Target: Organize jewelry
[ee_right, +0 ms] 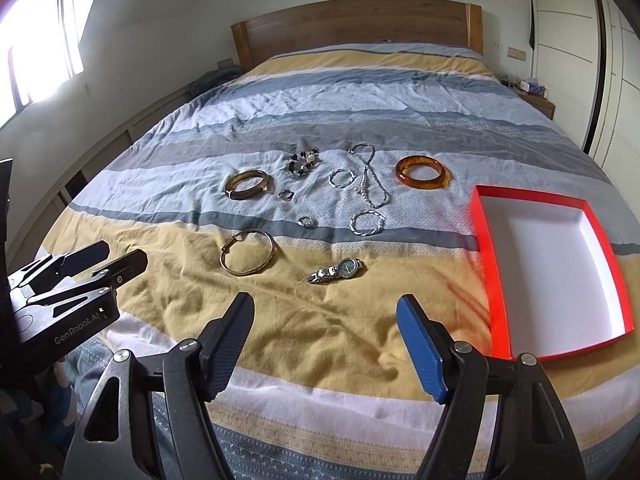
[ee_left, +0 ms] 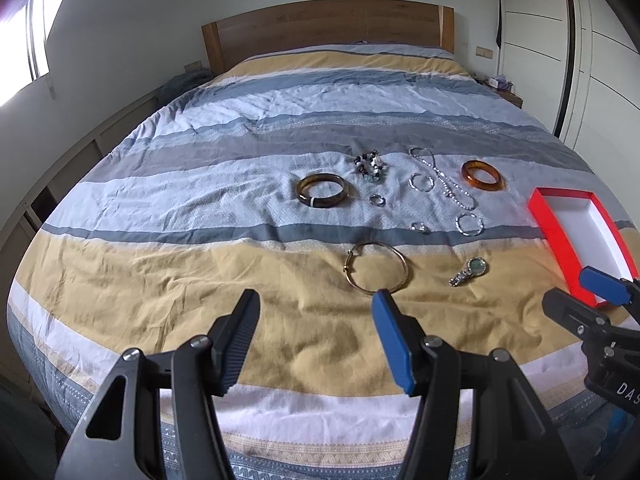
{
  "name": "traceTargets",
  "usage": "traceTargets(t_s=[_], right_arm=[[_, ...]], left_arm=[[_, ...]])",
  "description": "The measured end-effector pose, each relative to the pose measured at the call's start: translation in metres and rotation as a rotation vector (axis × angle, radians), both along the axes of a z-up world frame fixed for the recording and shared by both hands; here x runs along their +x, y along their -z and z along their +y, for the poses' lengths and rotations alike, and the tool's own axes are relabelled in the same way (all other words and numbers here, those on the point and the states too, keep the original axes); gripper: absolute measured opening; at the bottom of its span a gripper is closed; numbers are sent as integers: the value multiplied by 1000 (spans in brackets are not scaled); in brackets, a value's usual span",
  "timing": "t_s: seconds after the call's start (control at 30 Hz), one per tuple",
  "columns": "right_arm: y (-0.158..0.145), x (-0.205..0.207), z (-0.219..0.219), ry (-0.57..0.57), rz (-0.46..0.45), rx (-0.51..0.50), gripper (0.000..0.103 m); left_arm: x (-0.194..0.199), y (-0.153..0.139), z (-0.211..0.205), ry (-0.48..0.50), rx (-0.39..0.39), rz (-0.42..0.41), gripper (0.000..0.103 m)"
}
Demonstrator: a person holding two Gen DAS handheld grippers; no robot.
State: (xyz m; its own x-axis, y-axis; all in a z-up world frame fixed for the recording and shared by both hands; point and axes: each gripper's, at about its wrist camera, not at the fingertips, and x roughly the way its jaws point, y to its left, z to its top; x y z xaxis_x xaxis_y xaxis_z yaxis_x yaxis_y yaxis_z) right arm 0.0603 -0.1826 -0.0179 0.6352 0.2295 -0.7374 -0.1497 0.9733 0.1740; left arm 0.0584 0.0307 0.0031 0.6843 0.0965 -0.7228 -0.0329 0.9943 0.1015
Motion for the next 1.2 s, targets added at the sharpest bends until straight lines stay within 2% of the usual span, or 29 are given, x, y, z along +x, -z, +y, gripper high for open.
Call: traceTargets(t_s=[0.17,0.73,1.2], right_arm=[[11,15,-2,-4,22,13,68],[43,48,2,-18,69,34,68],[64,65,2,-20,99,55,68]], left_arm=[[14,11,-1,0,15,17,56],[47,40,-5,8,40,54,56],[66,62,-3,12,29,101,56]])
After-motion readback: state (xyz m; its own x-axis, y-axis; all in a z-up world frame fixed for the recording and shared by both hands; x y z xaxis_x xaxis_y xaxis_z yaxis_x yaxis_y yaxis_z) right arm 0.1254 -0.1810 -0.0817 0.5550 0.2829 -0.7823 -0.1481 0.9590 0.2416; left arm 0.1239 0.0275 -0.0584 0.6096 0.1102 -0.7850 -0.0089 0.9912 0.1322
